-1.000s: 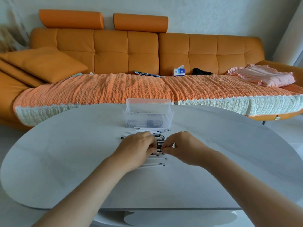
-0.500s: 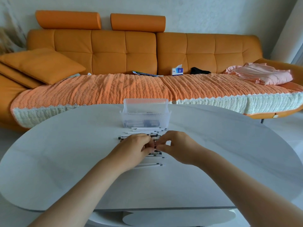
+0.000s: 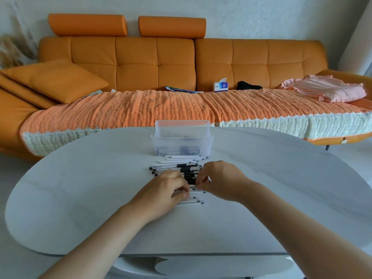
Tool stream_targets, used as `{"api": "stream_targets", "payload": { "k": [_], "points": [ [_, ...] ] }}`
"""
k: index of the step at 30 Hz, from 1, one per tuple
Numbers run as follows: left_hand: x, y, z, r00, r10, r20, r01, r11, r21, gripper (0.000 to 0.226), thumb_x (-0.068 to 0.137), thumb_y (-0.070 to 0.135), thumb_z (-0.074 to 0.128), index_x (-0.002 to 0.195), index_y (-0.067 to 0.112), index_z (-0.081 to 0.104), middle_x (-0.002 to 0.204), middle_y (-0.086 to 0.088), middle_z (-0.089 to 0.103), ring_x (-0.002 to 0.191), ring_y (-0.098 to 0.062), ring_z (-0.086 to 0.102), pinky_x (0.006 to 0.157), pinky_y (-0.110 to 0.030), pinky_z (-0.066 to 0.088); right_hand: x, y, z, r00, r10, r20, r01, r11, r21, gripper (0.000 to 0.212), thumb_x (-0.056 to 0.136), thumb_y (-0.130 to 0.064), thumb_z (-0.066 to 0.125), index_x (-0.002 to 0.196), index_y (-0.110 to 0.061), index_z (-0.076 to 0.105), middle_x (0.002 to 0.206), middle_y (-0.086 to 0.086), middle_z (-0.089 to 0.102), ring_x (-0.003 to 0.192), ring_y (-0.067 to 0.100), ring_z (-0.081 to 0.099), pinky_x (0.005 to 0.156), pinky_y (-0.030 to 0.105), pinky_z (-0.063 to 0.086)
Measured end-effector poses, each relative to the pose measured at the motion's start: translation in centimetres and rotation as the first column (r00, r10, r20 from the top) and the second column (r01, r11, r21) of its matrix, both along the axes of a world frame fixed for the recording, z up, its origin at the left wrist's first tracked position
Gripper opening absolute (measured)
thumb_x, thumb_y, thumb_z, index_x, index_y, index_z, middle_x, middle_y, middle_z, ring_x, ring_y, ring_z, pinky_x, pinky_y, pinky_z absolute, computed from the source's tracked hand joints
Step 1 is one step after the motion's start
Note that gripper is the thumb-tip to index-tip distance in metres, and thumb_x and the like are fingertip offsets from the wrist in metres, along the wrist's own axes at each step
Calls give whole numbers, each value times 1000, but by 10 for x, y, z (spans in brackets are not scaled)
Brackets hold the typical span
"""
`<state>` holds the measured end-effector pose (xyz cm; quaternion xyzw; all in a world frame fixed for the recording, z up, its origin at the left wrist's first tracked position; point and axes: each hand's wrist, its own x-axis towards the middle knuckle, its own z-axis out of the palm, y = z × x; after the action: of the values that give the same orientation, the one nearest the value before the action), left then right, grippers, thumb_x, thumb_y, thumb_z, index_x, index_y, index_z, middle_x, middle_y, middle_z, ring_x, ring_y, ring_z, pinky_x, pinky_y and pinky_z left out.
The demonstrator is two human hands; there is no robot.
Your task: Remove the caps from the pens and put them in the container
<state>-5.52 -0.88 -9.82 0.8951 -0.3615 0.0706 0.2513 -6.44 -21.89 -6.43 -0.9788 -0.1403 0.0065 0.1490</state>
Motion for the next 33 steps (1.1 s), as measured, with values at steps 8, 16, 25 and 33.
{"api": "stream_targets", "payload": {
  "k": [8, 16, 25, 33],
  "points": [
    [0, 5, 2, 999, -12, 50, 9, 999, 52, 31, 80, 47, 73, 106, 31, 66, 103, 18, 50, 104, 0, 43, 88, -19, 40, 4, 2, -4, 1000, -17, 24, 18, 998, -53, 9, 86, -37, 62, 85, -37, 71, 89, -15, 67, 87, 8, 60, 72, 25, 50],
    [11, 2, -1, 977, 59, 205, -69, 997, 46, 41, 86, 52, 64, 117, 25, 59, 109, 14, 53, 104, -7, 46, 85, -22, 39, 6, -7, 3, 996, 27, 87, -29, 999, 16, 9, 85, -29, 62, 84, -34, 70, 87, -16, 65, 81, 5, 60, 73, 28, 54],
    [25, -8, 6, 930, 158, 332, -167, 986, -1, 12, 83, 23, 74, 95, 19, 72, 88, 7, 63, 83, -20, 59, 72, -31, 41, 10, -19, 9, 979, 24, 201, -67, 974, 215, 10, 90, -24, 67, 88, -33, 66, 86, -17, 58, 69, 5, 60, 64, 17, 43],
    [19, -15, 21, 955, 154, 254, -157, 988, -7, 11, 89, 29, 67, 98, 26, 62, 90, 14, 61, 84, -11, 56, 60, -25, 37, 3, -14, 8, 976, 61, 207, -85, 990, 110, 30, 99, -39, 52, 127, -30, 60, 116, -15, 61, 80, 1, 51, 71, 20, 39]
  ]
}}
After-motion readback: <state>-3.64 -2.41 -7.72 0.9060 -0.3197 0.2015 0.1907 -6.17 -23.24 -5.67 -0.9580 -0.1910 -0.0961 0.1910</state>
